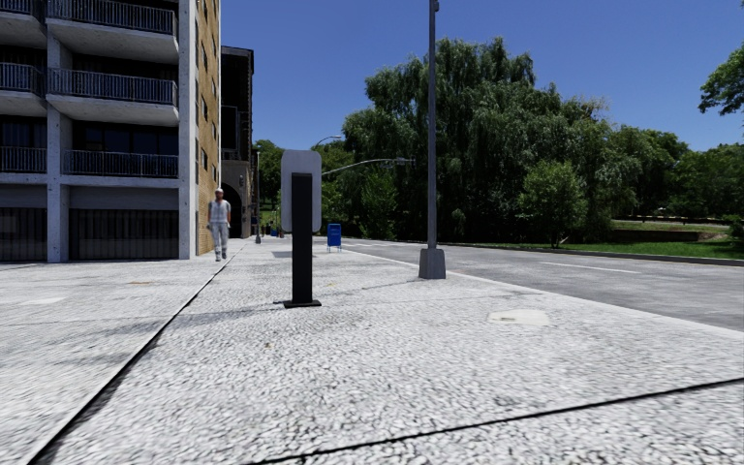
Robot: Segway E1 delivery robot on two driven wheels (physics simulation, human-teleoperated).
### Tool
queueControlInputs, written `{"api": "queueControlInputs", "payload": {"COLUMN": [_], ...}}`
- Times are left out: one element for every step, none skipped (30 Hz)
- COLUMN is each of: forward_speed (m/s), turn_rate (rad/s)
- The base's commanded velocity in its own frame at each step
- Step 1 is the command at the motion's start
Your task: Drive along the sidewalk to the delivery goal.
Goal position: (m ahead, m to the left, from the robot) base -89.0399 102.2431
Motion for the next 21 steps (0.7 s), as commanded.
{"api": "queueControlInputs", "payload": {"forward_speed": [0.00,0.00,0.00,0.00,0.00,0.00,0.00,0.00,0.00,0.00,0.00,0.00,0.00,0.00,0.00,0.00,0.00,0.00,0.00,0.00,0.00], "turn_rate": [0.00,0.00,0.00,0.00,0.00,0.00,0.00,0.00,0.00,0.00,0.00,0.00,0.00,0.00,0.00,0.00,0.00,0.00,0.00,0.00,0.00]}}
